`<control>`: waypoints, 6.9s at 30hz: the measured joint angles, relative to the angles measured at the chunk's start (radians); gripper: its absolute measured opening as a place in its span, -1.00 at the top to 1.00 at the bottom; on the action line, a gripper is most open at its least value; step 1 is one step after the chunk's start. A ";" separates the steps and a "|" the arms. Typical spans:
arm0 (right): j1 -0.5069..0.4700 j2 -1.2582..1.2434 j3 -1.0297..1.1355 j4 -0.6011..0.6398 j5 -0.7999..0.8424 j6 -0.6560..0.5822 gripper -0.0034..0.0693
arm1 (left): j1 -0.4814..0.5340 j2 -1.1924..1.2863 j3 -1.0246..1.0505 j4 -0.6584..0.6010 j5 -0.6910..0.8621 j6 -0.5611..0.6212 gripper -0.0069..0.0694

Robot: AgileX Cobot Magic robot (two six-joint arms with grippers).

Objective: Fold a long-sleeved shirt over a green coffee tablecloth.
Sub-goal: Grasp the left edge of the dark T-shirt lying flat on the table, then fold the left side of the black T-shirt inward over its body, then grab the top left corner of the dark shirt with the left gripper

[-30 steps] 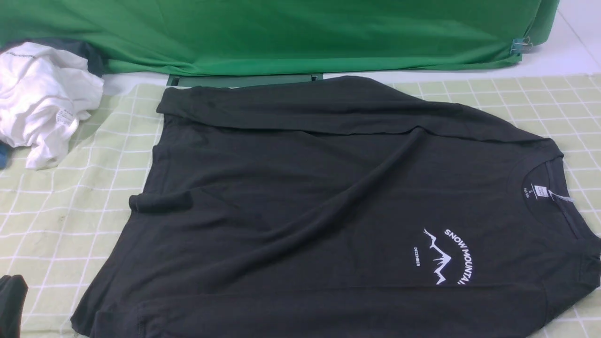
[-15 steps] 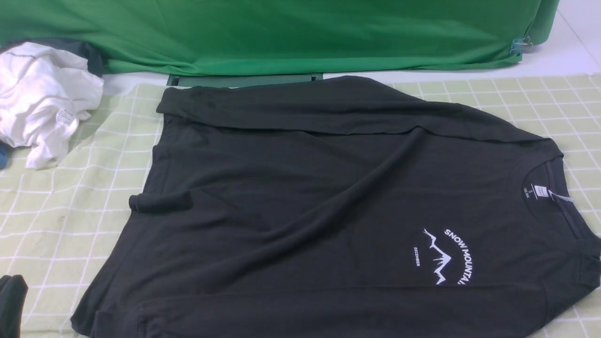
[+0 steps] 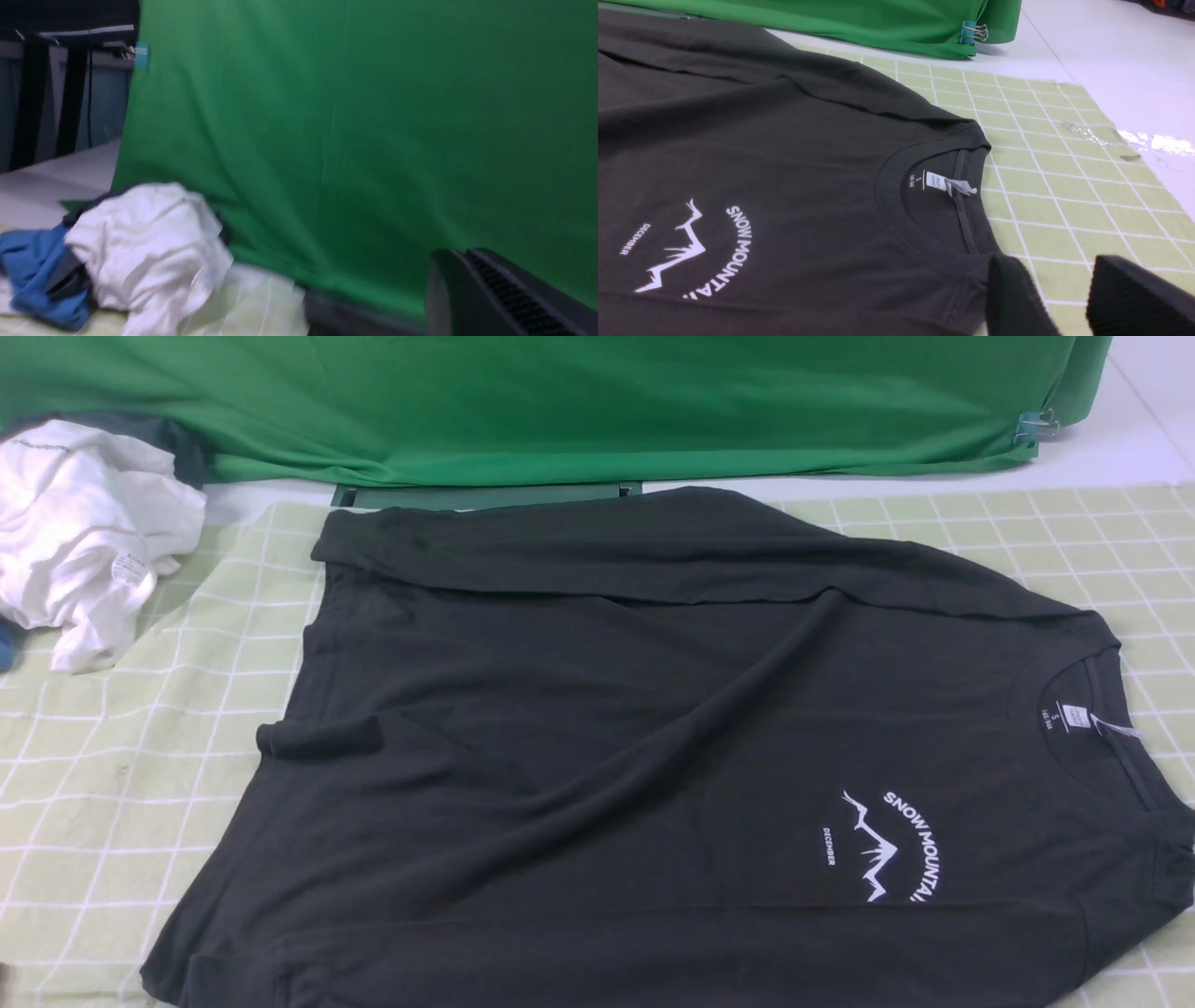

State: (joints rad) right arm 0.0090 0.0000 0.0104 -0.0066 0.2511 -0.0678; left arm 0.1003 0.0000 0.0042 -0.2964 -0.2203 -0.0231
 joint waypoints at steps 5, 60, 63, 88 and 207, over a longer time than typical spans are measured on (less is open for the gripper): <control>0.000 0.000 0.000 0.000 0.000 0.000 0.23 | 0.000 0.000 0.000 -0.020 -0.197 -0.033 0.78; 0.336 0.775 -0.708 0.139 0.412 0.100 0.84 | -0.284 1.150 -0.667 0.268 1.136 -0.123 0.81; 0.378 0.785 -0.708 0.142 0.381 0.094 0.82 | -0.311 1.177 -0.667 0.296 1.130 -0.175 0.81; 0.459 0.786 -0.710 0.150 0.325 0.096 0.70 | -0.320 1.498 -0.667 0.481 0.986 -0.326 -0.48; 0.459 0.891 -0.779 0.217 0.495 0.056 0.51 | -0.056 1.537 -0.664 0.284 0.962 -0.093 -0.19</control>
State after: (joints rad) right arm 0.4681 0.8913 -0.7687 0.2108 0.7463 -0.0120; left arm 0.0439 1.5366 -0.6596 -0.0123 0.7419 -0.1165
